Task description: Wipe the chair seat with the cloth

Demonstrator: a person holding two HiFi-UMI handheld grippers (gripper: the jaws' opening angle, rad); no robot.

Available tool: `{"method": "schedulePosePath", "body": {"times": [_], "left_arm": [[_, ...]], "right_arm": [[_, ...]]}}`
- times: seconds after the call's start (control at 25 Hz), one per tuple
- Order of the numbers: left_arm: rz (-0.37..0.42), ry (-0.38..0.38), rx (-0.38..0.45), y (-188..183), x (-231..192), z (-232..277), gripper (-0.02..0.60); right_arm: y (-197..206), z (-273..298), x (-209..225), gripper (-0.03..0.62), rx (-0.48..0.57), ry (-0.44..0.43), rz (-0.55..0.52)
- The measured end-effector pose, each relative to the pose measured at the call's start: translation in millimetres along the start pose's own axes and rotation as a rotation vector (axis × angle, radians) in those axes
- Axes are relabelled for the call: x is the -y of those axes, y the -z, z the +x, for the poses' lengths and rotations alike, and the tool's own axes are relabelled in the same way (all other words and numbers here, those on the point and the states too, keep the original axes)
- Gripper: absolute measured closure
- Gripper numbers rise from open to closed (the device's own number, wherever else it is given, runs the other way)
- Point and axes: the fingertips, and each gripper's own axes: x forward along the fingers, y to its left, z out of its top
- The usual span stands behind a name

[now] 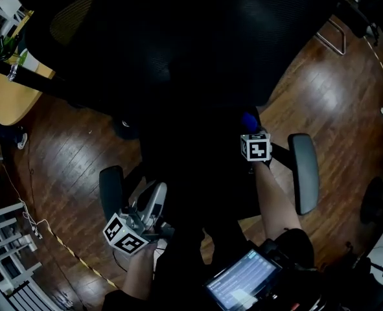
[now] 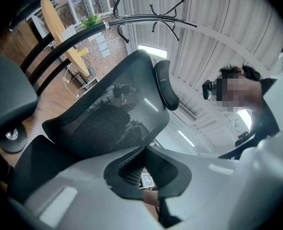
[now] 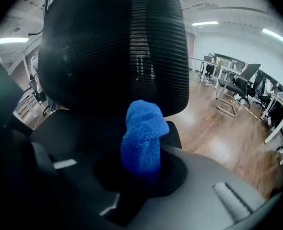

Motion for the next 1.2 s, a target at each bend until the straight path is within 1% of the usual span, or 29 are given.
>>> {"method": "schedulePosePath", "body": {"times": [0.24, 0.36, 0.4, 0.44, 0.52, 0.6, 0.76, 0.84, 0.92, 1.0, 1.08, 1.2], "left_arm": [[0.011, -0.007, 0.001, 4, -1, -3, 0.589], [0.007, -0.006, 0.012, -3, -4, -14, 0.589], [0.002, -0.007, 0.021, -4, -5, -18, 0.589], [-0.004, -0.012, 0.033, -5, -4, -21, 0.589], [-0.014, -0.021, 0.059, -8, -3, -29, 0.589], [-0.013, -0.025, 0.075, -14, -3, -37, 0.589], [0.008, -0.033, 0.095, -26, -2, -52, 0.589], [0.012, -0.041, 0.113, -30, -2, -59, 0.589], [0.009, -0.044, 0.129, -32, -4, -62, 0.589], [0.006, -0.038, 0.132, -31, -4, -64, 0.589], [0.005, -0.034, 0.125, -28, -2, -67, 0.589], [-0.001, -0.034, 0.12, -27, -4, -69, 0.589]], "right_arm": [[3, -2, 5, 0.549, -0.001, -0.014, -0.002], [2, -1, -5, 0.551, -0.031, -0.061, 0.066], [1, -1, -14, 0.55, -0.039, -0.078, 0.066], [-1, 0, -27, 0.551, -0.045, -0.096, 0.041], [-6, 3, -68, 0.549, -0.051, -0.15, -0.03], [-12, 7, -126, 0.55, -0.047, -0.232, -0.068], [-18, 7, -261, 0.549, -0.053, -0.419, -0.157], [-10, 6, -321, 0.549, -0.067, -0.511, -0.195], [2, 9, -365, 0.549, -0.081, -0.571, -0.222], [13, 15, -383, 0.549, -0.077, -0.568, -0.236], [18, 17, -385, 0.549, -0.057, -0.564, -0.22], [17, 15, -380, 0.55, -0.061, -0.572, -0.213]]}}
